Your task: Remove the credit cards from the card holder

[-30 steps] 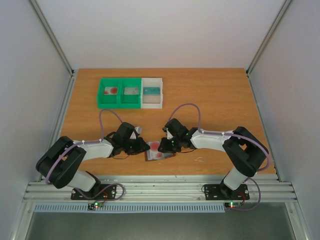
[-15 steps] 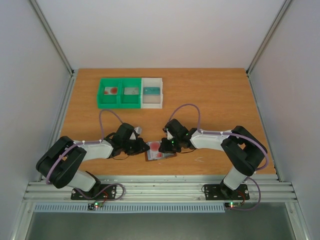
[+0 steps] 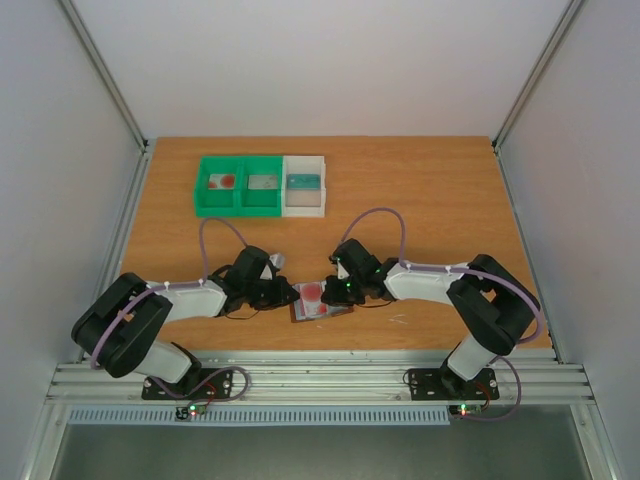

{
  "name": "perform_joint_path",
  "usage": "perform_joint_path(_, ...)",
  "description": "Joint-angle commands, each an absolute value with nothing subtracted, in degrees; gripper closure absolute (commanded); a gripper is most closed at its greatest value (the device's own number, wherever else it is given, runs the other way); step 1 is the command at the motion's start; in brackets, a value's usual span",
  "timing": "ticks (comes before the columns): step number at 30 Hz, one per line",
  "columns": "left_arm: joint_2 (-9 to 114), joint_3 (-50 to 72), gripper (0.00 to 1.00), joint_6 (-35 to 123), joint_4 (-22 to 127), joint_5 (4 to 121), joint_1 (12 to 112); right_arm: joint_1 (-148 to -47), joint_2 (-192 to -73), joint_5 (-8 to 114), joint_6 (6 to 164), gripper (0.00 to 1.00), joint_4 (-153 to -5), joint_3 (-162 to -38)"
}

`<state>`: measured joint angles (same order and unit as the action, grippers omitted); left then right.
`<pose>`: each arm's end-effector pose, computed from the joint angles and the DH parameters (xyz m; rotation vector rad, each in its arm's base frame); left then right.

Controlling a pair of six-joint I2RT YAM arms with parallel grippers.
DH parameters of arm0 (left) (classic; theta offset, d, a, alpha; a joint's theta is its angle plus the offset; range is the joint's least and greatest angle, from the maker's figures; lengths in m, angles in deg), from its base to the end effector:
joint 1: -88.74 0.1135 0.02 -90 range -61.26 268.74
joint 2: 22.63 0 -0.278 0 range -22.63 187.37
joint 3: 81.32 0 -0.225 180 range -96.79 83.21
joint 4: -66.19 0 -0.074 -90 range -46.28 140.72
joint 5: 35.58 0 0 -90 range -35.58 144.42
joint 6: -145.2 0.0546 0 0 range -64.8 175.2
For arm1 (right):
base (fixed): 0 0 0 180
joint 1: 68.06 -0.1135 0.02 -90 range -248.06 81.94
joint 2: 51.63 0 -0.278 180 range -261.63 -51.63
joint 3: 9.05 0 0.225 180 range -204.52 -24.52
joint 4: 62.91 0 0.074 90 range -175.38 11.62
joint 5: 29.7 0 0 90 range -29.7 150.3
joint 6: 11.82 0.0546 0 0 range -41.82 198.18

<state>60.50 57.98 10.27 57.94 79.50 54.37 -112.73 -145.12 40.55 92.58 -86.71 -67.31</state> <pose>0.1776 -0.1495 0.1422 -0.0346 2.6907 -1.0709 0.1899 0.2136 0.1537 -0.8404 2.6025 0.7868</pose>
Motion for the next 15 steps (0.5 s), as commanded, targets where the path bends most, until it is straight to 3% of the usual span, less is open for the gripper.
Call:
perform_joint_path(1,61.1,57.6,0.87,11.8,54.5,76.0,54.4,-112.1,-143.2,43.5,92.5,0.91,-88.4,-66.2)
perform_joint_path(7,62.0,57.5,0.88,11.7,55.8,76.6,54.4,-112.0,-142.9,41.8,92.8,0.80,-86.6,-66.1)
perform_joint_path(15,62.8,57.2,0.88,11.4,56.8,77.3,54.4,-111.3,-146.4,39.1,93.7,0.80,-84.0,-66.1)
